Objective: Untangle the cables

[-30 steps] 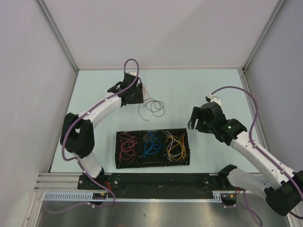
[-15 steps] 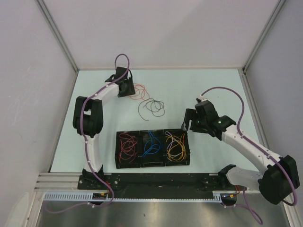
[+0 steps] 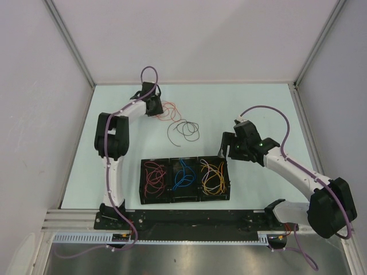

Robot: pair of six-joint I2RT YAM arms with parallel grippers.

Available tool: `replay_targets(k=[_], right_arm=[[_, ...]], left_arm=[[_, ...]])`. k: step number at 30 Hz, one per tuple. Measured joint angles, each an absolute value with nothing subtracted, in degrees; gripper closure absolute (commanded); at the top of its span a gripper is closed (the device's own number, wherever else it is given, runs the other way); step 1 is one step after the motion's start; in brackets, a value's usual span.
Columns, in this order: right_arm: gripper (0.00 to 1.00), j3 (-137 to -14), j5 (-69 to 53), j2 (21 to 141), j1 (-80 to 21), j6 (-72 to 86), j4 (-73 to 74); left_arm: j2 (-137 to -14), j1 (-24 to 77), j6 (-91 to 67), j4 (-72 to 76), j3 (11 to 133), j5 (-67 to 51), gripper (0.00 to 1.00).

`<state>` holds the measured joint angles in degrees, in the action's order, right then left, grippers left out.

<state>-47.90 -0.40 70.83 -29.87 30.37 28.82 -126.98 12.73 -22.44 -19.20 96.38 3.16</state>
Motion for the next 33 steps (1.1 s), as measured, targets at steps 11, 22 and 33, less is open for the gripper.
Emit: replay_targets(k=[11, 22, 33], right_arm=[[0.21, -47.66, -1.43, 71.0, -29.34, 29.93, 28.38], [0.21, -47.48, -2.17, 63.94, -29.34, 30.55, 29.5], [0.22, -47.46, -1.8, 54.28, -29.23, 33.23, 32.97]], left_arm=[[-128.4, 12.16, -22.92, -18.98, 98.24, 2.72, 1.0], [-109.95, 14.72, -20.34, -25.82, 109.47, -1.39, 1.0], [-69.23, 22.35, -13.47, -12.03, 110.0, -1.39, 1.0]])
